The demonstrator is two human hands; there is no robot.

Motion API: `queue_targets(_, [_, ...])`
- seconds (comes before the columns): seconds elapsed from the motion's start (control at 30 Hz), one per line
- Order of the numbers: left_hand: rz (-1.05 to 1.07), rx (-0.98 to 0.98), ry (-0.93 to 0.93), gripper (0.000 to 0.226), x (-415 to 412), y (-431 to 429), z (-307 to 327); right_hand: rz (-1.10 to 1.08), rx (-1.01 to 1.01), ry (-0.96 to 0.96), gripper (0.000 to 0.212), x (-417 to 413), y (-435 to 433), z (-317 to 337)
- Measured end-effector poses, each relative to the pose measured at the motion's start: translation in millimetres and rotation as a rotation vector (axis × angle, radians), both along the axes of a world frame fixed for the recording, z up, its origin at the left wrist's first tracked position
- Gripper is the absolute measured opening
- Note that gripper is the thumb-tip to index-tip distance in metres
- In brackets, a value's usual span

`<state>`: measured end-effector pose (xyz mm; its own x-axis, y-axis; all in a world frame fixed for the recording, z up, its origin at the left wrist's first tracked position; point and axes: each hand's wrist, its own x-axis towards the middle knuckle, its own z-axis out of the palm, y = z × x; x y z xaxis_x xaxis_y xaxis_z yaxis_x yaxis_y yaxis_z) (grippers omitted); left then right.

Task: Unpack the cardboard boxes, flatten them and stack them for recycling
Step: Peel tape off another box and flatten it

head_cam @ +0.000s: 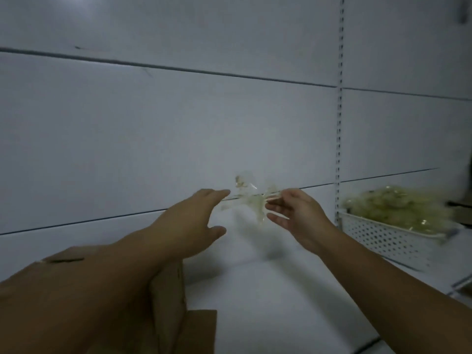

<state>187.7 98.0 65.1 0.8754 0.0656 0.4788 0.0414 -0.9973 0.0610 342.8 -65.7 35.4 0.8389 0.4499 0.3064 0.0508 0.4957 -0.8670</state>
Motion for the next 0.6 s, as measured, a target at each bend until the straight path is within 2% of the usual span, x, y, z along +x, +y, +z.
queue_targets(0.07, [-0.083,-0.065,0.01,0.082,22,-15,4,-0.046,-0.021,0.003,0.012,-4,-17,7])
queue_targets(0.13, [-0.136,-0.195,0.011,0.08,42,-32,9,-0.073,-0.039,0.015,0.012,-7,-36,11])
queue_targets(0.17, [-0.168,-0.274,-0.011,0.068,51,-41,12,-0.101,-0.06,0.017,0.012,-7,-46,12])
queue_targets(0.23, [-0.22,-0.41,-0.036,0.03,68,-58,18,-0.188,-0.129,0.011,0.012,-5,-71,13])
queue_targets(0.27, [-0.245,-0.462,-0.016,0.02,76,-67,19,-0.236,-0.168,0.006,0.012,-2,-85,13])
queue_targets(0.37, [-0.321,-0.564,0.025,0.024,99,-95,16,-0.353,-0.232,0.017,0.011,11,-133,9])
queue_targets(0.43, [-0.378,-0.632,-0.036,0.016,113,-121,10,-0.389,-0.234,0.045,0.013,23,-164,6])
queue_targets(0.5, [-0.464,-0.617,-0.061,0.022,127,-152,2,-0.41,-0.234,0.063,0.014,37,-194,1])
queue_targets(0.6, [-0.653,-0.811,0.147,0.04,152,-206,-14,-0.432,-0.272,0.06,0.011,62,-234,-2])
